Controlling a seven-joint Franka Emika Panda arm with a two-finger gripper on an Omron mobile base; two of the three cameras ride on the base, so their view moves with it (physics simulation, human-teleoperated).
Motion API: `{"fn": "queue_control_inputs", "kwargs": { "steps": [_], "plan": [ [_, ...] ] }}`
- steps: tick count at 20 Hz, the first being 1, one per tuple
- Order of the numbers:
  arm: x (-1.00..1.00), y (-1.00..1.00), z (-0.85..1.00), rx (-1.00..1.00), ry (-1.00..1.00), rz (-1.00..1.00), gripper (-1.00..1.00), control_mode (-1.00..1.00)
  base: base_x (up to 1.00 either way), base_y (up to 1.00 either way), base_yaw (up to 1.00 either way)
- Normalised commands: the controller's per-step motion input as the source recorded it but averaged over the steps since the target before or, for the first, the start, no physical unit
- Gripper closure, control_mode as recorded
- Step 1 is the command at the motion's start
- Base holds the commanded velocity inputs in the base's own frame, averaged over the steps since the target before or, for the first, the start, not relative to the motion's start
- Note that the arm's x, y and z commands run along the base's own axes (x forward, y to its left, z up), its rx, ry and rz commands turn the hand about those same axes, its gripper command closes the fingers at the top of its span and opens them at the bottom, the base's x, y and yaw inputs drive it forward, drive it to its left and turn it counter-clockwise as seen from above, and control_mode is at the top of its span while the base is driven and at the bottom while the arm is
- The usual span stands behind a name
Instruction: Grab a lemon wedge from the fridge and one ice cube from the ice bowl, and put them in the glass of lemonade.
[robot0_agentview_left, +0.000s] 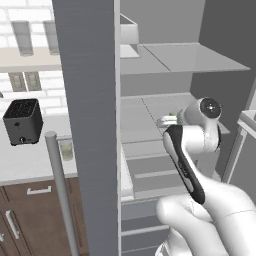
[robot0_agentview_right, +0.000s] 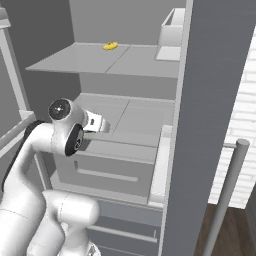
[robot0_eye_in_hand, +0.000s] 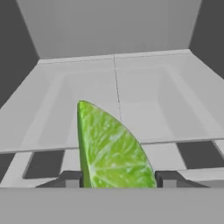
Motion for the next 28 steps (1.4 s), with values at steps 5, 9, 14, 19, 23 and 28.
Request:
{"fn": "queue_control_inputs", "kwargs": {
  "steps": [5,9,14,19,23,28],
  "plan": [
    [-1.00,0.00,0.79,0.00,0.19,0.00,1.00,-1.00,0.00,0.00,0.00],
    [-1.00,0.00,0.36,0.00,0.16,0.00,1.00,-1.00,0.00,0.00,0.00],
    [-1.00,0.00,0.01,0.00,0.09,0.00,1.00,-1.00,0.00,0.00,0.00],
    [-0.40,0.00,0.00,-0.01,-0.02,0.03,1.00,1.00,-0.60,0.01,0.05],
    [0.00,0.00,0.00,0.00,0.00,0.00,1.00,1.00,-1.00,0.16,0.09],
    [0.00,0.00,0.00,0.00,0.00,0.00,1.00,1.00,-1.00,0.61,0.07]
  ]
}}
